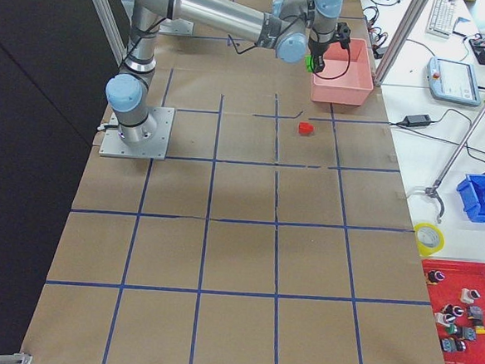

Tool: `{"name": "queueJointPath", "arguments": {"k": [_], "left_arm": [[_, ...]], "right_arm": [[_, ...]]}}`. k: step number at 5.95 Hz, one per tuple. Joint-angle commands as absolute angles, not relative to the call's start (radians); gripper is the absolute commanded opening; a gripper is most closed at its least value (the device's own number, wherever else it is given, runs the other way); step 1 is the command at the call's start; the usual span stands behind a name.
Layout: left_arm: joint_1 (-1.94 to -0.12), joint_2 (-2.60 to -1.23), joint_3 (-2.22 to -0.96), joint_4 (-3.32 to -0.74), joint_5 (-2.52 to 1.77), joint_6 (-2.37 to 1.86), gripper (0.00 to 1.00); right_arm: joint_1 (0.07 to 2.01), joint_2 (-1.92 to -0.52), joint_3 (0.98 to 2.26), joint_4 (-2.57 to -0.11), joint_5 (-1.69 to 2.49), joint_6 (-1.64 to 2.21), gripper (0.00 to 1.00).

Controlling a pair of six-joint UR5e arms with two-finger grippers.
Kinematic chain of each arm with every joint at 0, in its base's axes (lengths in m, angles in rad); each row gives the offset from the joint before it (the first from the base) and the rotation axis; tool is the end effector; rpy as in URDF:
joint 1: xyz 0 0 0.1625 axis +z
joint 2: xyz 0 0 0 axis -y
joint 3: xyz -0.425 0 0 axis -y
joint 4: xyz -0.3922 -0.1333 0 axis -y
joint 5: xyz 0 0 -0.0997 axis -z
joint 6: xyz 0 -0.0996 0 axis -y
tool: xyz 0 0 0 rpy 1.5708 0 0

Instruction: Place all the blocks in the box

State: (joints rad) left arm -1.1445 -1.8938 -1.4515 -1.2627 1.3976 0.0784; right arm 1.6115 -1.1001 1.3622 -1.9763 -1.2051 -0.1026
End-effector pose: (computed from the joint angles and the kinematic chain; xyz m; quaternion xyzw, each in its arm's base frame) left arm 0.1228 -0.6344 0.3990 0.1677 -0.9807 0.0719 0.0707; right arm 0.1966 -0.6761 0.3618 -0.0832 0.9774 -0.0760 0.1791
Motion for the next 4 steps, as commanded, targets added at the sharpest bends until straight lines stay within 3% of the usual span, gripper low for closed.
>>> {"name": "queueJointPath", "arguments": {"k": [1,2,4], "left_arm": [[-1.311,-2.007,-1.347,-1.278,1.391,0.081,0.27],[-1.383,-2.090,-1.265,-1.276,1.397,0.083,0.27],[-1.465,-2.218,-1.122,-1.278,1.401,0.083,0.27]], "right_arm": [[1.670,-0.974,1.230,-1.986,-1.151,-0.051,0.13],[1.681,-0.965,1.227,-2.000,-1.152,-0.049,0.27],[1.680,-0.939,1.192,-2.172,-1.154,-0.051,0.99]]}}
